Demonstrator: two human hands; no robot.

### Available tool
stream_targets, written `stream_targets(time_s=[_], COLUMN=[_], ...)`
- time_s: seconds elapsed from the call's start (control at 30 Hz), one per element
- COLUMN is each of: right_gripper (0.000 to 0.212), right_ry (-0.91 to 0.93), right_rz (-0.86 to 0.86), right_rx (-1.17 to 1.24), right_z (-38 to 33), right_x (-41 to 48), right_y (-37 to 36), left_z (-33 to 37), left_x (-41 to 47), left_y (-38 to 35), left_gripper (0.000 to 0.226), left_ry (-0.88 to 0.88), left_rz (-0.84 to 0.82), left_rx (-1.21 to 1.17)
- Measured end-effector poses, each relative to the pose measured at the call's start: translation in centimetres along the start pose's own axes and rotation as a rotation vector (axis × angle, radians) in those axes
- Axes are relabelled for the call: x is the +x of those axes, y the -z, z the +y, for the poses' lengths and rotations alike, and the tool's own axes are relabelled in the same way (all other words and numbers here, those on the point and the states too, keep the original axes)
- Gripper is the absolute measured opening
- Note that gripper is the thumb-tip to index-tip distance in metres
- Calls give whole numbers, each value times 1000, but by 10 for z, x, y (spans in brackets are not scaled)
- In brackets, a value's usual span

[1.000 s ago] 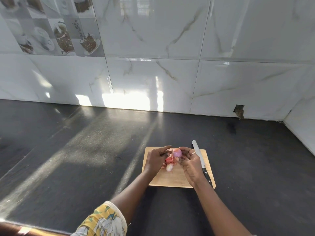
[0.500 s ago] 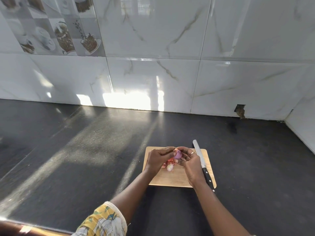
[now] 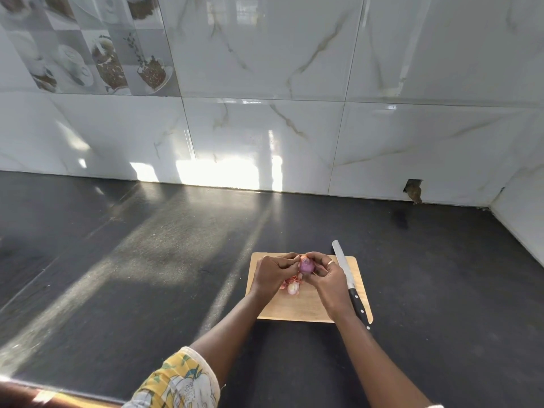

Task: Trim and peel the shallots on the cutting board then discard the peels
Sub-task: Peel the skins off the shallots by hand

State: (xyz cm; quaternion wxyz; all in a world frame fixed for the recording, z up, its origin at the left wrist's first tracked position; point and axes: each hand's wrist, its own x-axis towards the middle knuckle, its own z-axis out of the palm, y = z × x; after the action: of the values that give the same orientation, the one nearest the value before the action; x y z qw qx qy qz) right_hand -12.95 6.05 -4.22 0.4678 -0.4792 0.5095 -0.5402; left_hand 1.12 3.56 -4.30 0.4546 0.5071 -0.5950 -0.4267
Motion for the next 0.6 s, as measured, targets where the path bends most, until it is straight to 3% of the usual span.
stream_targets(time_s=[0.27, 0.6], right_gripper=[32, 37], right_ry=[-3, -21], right_rz=[31, 27], right_rx=[-10, 16], right_z=[4, 6], right_x=[1, 2], right_y=[-1, 1], left_z=[6, -1], left_x=[-2, -2], left_y=[-6, -2], left_gripper=[21, 23], left_ry=[-147, -79], left_rz=[106, 80], left_rx=[178, 68])
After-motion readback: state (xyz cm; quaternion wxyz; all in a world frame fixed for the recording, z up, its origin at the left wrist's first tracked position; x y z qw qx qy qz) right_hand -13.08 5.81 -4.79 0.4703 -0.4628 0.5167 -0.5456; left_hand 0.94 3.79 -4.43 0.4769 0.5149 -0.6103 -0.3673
